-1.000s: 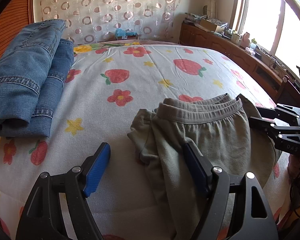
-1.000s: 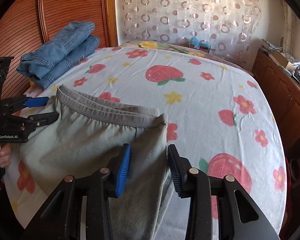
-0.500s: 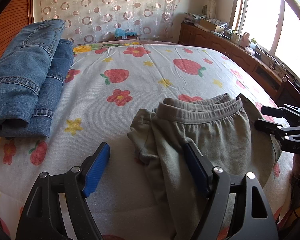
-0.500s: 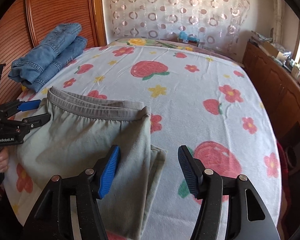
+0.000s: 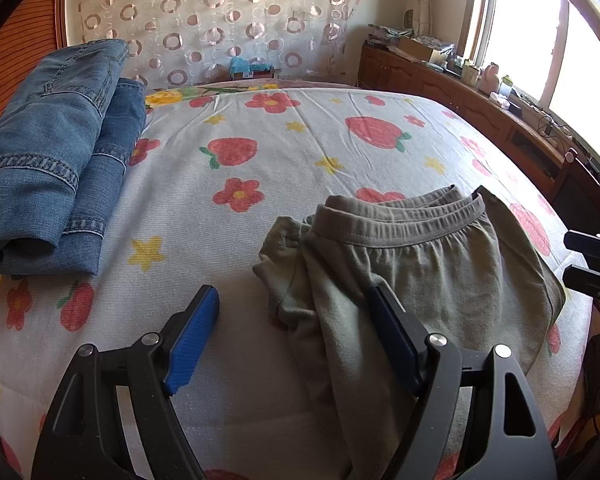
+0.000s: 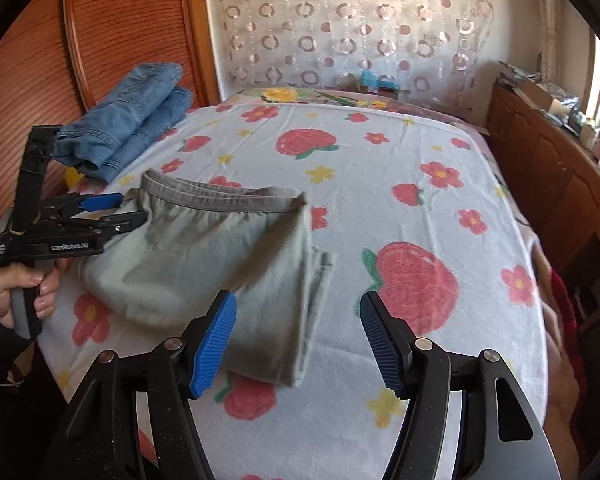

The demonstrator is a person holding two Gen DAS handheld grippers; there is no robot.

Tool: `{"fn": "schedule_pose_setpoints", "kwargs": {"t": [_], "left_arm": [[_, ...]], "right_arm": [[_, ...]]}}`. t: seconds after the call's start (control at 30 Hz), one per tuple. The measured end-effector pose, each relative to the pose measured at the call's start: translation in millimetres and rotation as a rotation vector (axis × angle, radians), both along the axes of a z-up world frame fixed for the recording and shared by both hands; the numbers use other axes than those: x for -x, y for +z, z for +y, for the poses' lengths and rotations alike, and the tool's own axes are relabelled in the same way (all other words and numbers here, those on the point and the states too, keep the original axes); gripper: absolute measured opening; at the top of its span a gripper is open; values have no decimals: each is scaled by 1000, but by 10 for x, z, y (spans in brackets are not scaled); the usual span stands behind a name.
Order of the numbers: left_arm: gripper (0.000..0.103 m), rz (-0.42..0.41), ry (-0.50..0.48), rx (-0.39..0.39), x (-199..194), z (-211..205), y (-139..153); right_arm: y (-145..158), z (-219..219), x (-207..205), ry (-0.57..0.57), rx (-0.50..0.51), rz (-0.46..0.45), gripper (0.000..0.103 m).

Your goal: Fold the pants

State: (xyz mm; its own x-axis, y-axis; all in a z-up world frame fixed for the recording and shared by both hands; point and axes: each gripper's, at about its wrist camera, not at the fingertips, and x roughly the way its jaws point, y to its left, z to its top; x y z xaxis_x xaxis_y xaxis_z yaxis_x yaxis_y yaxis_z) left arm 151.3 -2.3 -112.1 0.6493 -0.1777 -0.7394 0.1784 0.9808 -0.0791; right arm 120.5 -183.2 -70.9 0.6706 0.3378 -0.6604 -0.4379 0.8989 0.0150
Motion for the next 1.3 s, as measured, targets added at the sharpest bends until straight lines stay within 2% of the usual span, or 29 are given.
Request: {"fn": "schedule_pose_setpoints", "kwargs": {"t": [0.13,0.37,0.53,0.63,0.77,0.83,1.0,1.2,1.27,1.3], "left_arm": [[82,5,-7,-16,-1,-18,-15],[82,22,-44,2,-4,23,40],[81,-15,-45,30,-17,98,195],[68,-2,-68,76,-60,135,231],[47,26,-78,92,-135,117,190],[44,42,-77,100,-167,116,152],[44,70,-56,128,-196,156,65],[44,52,-54,117,-154,124,54],[28,53,-73,125,-150,110,48],[26,54,-79,137,-140,103,51]], "right_arm": [[-1,7,23,16,1,-2,66],[-74,68,-84,15,-4,19,66],[-100,95,-143,12,-4,19,65],[-107,107,-187,7,-10,19,63],[-117,128,-243,4,-22,23,61],[-119,143,-261,5,-27,23,60],[-132,165,-279,8,-31,22,58],[-152,176,-319,8,-38,30,52],[-166,178,-342,8,-43,37,51],[-174,177,-353,7,-46,40,50]]}}
